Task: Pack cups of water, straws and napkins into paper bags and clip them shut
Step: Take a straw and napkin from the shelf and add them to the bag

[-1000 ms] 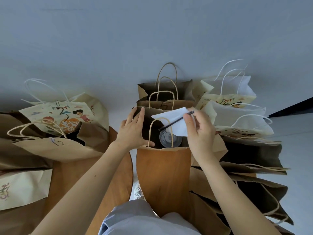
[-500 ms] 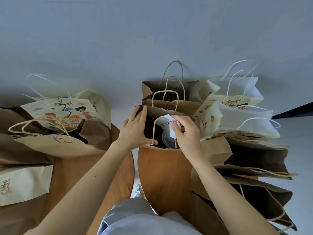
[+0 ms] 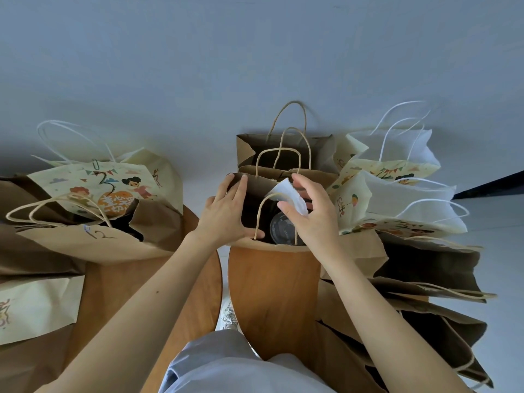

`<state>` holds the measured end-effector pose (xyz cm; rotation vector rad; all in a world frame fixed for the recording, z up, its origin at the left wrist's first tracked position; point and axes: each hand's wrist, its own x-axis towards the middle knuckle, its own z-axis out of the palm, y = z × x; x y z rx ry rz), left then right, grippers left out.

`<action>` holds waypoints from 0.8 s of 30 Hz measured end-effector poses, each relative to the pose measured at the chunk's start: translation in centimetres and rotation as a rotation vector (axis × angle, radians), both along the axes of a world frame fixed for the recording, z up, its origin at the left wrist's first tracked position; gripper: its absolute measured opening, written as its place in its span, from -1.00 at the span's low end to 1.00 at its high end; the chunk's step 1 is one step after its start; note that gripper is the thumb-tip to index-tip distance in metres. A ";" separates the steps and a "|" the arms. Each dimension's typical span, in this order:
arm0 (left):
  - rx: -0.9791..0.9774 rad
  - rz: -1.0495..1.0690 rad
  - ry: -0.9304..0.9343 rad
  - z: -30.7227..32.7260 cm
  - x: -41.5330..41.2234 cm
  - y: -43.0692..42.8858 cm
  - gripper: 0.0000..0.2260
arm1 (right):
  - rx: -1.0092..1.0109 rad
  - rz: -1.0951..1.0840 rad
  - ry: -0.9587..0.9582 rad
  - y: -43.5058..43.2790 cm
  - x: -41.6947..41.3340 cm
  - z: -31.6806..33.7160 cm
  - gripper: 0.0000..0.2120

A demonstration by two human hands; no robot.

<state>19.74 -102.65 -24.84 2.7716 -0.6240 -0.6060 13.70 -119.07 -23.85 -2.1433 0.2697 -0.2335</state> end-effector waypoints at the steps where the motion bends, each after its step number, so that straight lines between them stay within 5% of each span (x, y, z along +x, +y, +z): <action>1: -0.002 0.000 0.002 0.0 0.0 0.0 0.00 | -0.008 -0.006 -0.031 -0.1 0.1 0.1 -0.56; 14: -0.019 -0.009 -0.017 -0.1 0.0 0.2 -0.04 | 0.076 0.032 0.077 -1.1 -0.1 1.1 -0.63; 24: -0.206 0.050 -0.056 1.7 -0.8 1.3 -0.39 | 0.089 -0.022 0.033 -1.0 -1.8 3.4 -0.70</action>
